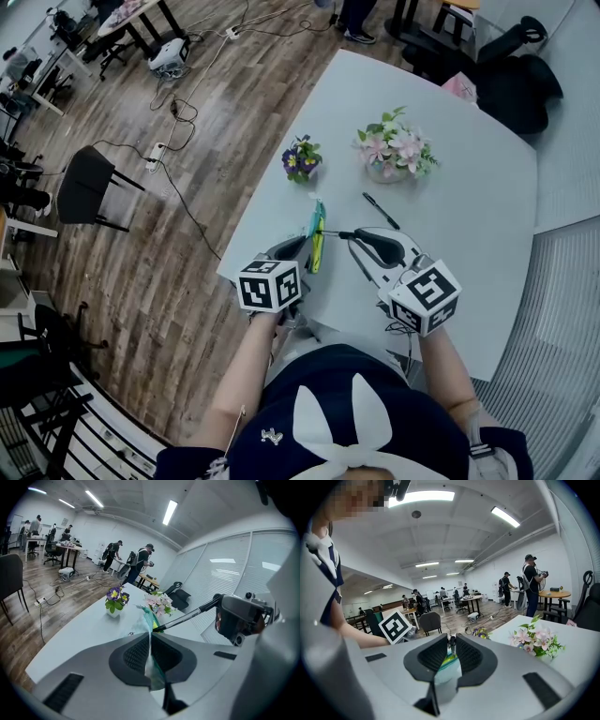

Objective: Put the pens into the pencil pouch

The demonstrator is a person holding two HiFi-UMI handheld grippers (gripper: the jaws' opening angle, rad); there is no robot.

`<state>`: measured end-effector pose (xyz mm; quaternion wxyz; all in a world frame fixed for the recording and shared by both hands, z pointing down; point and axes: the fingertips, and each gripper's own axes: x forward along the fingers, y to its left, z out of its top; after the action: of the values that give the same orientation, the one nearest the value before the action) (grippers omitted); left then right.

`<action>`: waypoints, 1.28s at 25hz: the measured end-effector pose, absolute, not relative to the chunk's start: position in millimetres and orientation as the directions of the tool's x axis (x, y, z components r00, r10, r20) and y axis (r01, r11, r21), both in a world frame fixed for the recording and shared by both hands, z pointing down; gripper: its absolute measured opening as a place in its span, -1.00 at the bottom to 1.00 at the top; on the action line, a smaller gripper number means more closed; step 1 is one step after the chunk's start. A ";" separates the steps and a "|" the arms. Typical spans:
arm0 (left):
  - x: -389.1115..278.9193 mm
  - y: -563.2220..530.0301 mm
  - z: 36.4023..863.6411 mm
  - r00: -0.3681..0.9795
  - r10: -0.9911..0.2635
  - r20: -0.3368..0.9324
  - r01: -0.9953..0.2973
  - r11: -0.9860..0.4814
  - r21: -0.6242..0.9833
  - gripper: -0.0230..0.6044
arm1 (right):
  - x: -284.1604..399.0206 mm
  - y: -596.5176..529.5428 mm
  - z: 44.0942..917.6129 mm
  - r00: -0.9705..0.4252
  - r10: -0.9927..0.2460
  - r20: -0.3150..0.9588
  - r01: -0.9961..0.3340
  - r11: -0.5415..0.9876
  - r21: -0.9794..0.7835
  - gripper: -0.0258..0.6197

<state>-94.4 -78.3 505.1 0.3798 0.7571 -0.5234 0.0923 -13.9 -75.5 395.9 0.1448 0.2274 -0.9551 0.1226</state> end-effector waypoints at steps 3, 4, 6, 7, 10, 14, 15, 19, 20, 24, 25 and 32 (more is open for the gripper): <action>-91.4 -76.7 505.0 0.438 -0.720 0.538 -0.862 -0.167 0.478 -0.83 | -15.0 -75.3 398.6 -0.851 -0.398 0.342 -0.471 0.867 -0.162 -0.73; -90.6 -76.2 505.1 0.439 -0.719 0.539 -0.862 -0.169 0.478 -0.83 | -15.8 -75.4 399.5 -0.850 -0.398 0.345 -0.471 0.868 -0.157 -0.73; -89.2 -75.7 505.8 0.441 -0.718 0.539 -0.861 -0.170 0.479 -0.83 | -17.3 -75.8 402.2 -0.847 -0.398 0.352 -0.470 0.870 -0.148 -0.73; -88.5 -75.7 506.3 0.441 -0.718 0.538 -0.861 -0.170 0.479 -0.83 | -17.8 -76.2 403.8 -0.846 -0.397 0.356 -0.470 0.871 -0.144 -0.72; -87.4 -75.6 506.3 0.441 -0.718 0.538 -0.861 -0.169 0.480 -0.83 | -19.5 -77.1 408.1 -0.843 -0.392 0.368 -0.467 0.874 -0.137 -0.72; -88.0 -73.2 505.5 0.440 -0.720 0.537 -0.861 -0.167 0.481 -0.83 | -23.2 -76.6 413.1 -0.839 -0.386 0.383 -0.464 0.876 -0.133 -0.72; -88.2 -72.5 505.9 0.439 -0.720 0.537 -0.860 -0.166 0.482 -0.83 | -24.4 -76.6 414.8 -0.838 -0.385 0.387 -0.463 0.877 -0.132 -0.72; -87.8 -68.1 507.2 0.439 -0.719 0.538 -0.859 -0.162 0.485 -0.83 | -29.8 -74.9 421.2 -0.835 -0.375 0.402 -0.455 0.882 -0.121 -0.72; -87.6 -67.0 507.2 0.440 -0.719 0.538 -0.859 -0.163 0.485 -0.83 | -31.1 -74.2 422.9 -0.834 -0.373 0.407 -0.453 0.884 -0.117 -0.72; -88.2 -64.8 506.4 0.441 -0.720 0.535 -0.858 -0.165 0.486 -0.83 | -36.5 -72.2 430.4 -0.829 -0.362 0.425 -0.442 0.891 -0.105 -0.72; -88.2 -64.7 506.4 0.441 -0.721 0.535 -0.858 -0.165 0.486 -0.83 | -37.4 -72.1 432.4 -0.828 -0.359 0.430 -0.441 0.892 -0.103 -0.72; -87.4 -60.2 502.0 0.448 -0.719 0.531 -0.857 -0.177 0.483 -0.83 | -46.9 -66.9 441.6 -0.822 -0.348 0.451 -0.430 0.898 -0.093 -0.72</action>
<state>-87.4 -60.2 502.0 0.3791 0.7618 -0.5174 0.0912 -46.9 -66.9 441.6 0.2166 0.2048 -0.9497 0.0956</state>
